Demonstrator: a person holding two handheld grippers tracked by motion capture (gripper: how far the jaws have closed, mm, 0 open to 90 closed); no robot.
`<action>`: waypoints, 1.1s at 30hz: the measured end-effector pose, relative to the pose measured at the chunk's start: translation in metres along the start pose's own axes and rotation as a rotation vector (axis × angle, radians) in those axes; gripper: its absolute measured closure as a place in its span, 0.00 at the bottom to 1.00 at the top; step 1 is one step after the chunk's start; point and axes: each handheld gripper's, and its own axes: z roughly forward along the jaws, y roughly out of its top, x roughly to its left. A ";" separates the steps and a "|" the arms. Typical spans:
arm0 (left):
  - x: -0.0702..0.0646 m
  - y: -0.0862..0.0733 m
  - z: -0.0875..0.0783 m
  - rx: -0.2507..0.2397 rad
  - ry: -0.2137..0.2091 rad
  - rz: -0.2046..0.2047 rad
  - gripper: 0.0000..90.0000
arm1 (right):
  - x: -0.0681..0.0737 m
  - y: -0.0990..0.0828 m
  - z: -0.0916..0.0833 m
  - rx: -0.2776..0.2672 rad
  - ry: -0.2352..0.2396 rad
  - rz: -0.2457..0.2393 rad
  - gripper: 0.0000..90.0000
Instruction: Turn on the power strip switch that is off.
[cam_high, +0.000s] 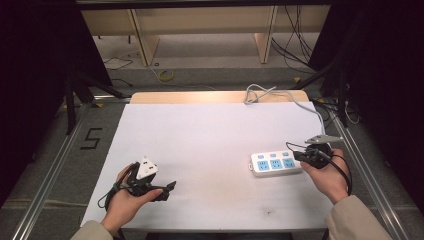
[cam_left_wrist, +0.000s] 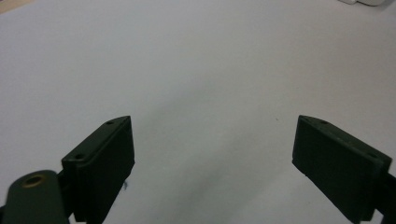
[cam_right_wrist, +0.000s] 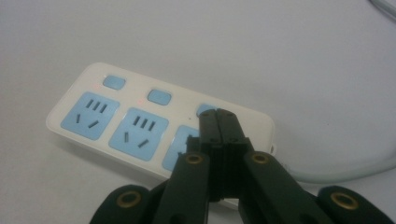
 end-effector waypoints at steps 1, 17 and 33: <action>0.000 0.000 0.000 0.000 0.000 0.000 0.14 | 0.000 0.000 0.000 0.002 0.000 0.001 1.00; 0.000 0.000 0.000 0.001 -0.001 0.002 0.14 | 0.001 0.005 0.006 0.029 -0.001 -0.001 1.00; -0.001 0.000 0.001 0.003 0.002 0.006 0.14 | 0.000 0.009 0.009 0.039 -0.007 -0.002 1.00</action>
